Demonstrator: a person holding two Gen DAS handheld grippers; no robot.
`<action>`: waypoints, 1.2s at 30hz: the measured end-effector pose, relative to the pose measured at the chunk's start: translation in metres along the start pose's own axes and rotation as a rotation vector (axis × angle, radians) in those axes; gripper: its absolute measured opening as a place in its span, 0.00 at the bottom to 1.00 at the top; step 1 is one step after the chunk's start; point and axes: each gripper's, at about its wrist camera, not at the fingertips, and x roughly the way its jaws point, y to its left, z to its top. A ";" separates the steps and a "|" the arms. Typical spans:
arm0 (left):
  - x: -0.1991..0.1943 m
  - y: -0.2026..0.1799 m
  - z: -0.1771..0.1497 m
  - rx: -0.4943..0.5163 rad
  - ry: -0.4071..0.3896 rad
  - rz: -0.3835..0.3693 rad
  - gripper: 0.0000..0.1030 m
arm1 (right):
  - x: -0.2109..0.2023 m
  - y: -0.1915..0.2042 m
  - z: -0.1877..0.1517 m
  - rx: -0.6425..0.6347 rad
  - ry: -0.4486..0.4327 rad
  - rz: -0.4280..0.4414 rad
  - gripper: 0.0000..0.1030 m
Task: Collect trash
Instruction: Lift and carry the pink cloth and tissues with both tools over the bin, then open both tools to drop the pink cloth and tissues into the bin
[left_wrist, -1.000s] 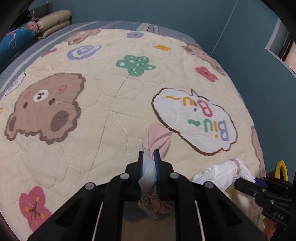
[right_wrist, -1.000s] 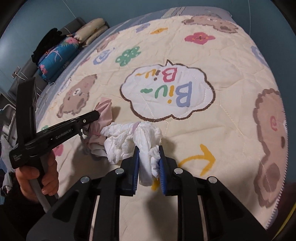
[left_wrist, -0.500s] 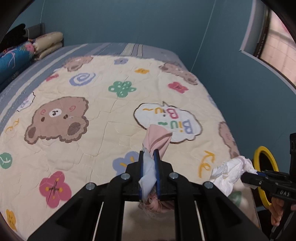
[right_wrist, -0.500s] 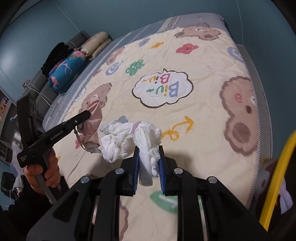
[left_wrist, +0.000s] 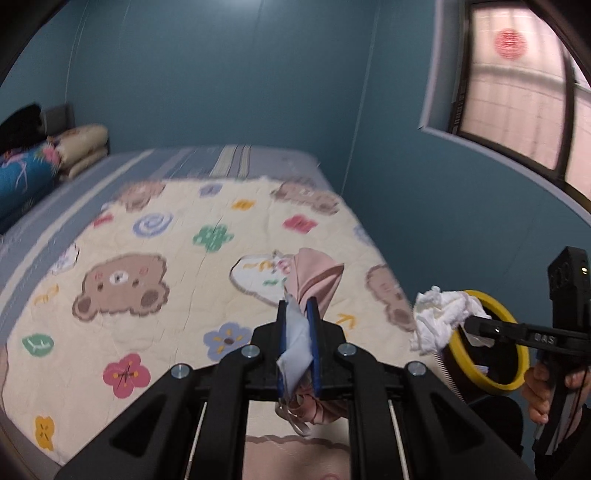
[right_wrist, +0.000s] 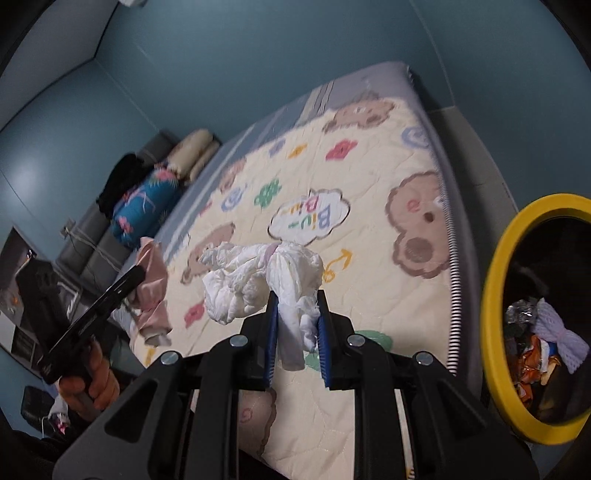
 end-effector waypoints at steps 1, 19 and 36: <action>-0.007 -0.007 0.002 0.013 -0.014 -0.009 0.09 | -0.006 0.000 0.000 0.003 -0.014 0.004 0.18; -0.052 -0.141 0.023 0.263 -0.152 -0.158 0.09 | -0.133 -0.037 0.004 0.071 -0.347 -0.138 0.18; 0.097 -0.262 0.017 0.306 0.094 -0.347 0.09 | -0.159 -0.164 0.005 0.325 -0.395 -0.452 0.18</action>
